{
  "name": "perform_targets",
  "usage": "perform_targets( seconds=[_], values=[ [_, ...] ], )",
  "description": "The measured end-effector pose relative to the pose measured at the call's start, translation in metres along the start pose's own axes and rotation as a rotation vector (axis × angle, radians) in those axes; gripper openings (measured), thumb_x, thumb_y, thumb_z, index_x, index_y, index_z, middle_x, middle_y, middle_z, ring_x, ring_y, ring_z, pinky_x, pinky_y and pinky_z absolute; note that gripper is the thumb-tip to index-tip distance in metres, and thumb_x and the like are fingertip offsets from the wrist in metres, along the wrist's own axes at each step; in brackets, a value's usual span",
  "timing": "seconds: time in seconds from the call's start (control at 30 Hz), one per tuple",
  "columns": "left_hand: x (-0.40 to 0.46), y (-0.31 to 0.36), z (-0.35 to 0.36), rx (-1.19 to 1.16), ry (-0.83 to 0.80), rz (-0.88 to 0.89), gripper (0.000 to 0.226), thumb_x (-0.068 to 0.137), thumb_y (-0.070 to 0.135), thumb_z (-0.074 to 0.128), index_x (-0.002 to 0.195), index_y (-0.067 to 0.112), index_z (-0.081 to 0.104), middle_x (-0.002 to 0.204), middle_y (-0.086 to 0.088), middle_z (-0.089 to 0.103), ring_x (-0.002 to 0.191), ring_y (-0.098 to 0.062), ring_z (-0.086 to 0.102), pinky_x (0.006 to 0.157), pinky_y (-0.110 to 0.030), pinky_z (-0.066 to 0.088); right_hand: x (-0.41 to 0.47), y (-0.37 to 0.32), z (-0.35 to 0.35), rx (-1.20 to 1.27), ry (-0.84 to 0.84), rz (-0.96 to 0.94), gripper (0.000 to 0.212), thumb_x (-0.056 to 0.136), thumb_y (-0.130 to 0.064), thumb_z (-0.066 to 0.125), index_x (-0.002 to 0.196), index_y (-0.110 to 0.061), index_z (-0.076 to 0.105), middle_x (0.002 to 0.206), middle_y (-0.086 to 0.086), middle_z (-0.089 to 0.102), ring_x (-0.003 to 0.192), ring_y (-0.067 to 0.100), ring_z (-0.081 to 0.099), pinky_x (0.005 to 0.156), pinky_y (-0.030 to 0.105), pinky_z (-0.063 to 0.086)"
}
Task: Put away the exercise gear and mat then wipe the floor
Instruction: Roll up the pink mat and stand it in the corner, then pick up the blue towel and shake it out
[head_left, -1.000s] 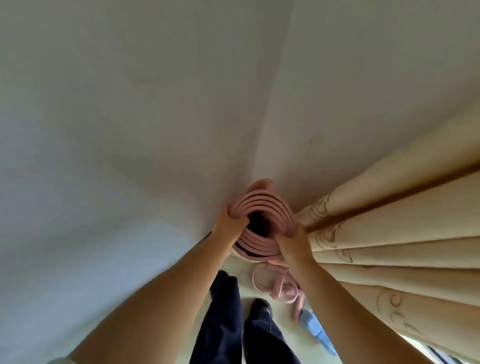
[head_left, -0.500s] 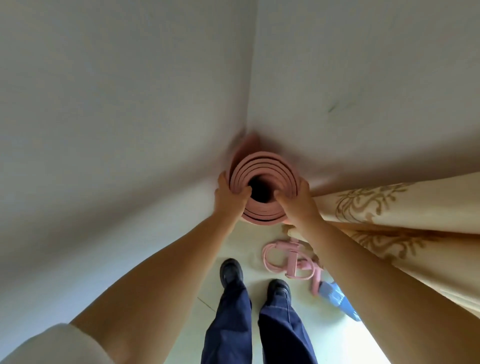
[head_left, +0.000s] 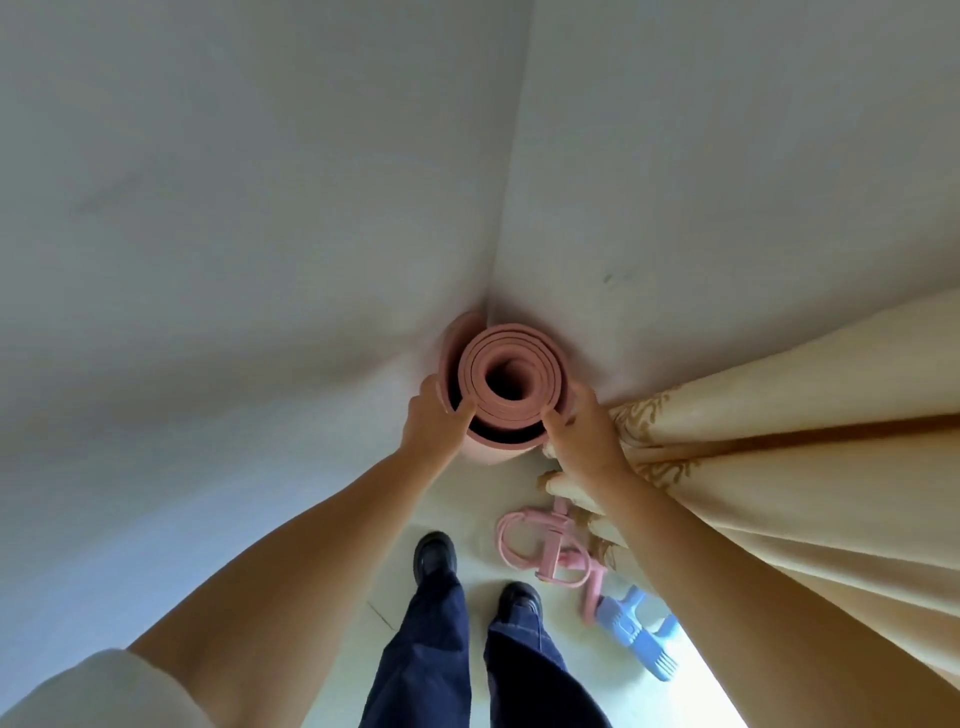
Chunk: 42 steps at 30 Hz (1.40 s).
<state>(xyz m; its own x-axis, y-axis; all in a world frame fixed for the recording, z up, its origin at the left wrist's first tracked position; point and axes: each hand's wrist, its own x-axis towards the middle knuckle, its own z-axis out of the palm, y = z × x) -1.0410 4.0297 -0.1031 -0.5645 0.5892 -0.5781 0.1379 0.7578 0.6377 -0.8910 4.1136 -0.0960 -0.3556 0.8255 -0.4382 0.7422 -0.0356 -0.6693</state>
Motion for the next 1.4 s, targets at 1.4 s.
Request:
perform_targets(
  seconds=[1.4],
  values=[
    [-0.867, -0.456, 0.034, 0.001, 0.958, -0.942, 0.053, 0.101, 0.041, 0.027, 0.149, 0.019, 0.021, 0.153, -0.008, 0.027, 0.141, -0.024, 0.025, 0.116, -0.05, 0.011, -0.789, 0.07, 0.227, -0.995, -0.926, -1.787, 0.053, 0.102, -0.042, 0.019, 0.151, -0.026, 0.009, 0.16, 0.003, 0.008, 0.147, 0.02, 0.005, 0.118, 0.052, 0.002]
  ],
)
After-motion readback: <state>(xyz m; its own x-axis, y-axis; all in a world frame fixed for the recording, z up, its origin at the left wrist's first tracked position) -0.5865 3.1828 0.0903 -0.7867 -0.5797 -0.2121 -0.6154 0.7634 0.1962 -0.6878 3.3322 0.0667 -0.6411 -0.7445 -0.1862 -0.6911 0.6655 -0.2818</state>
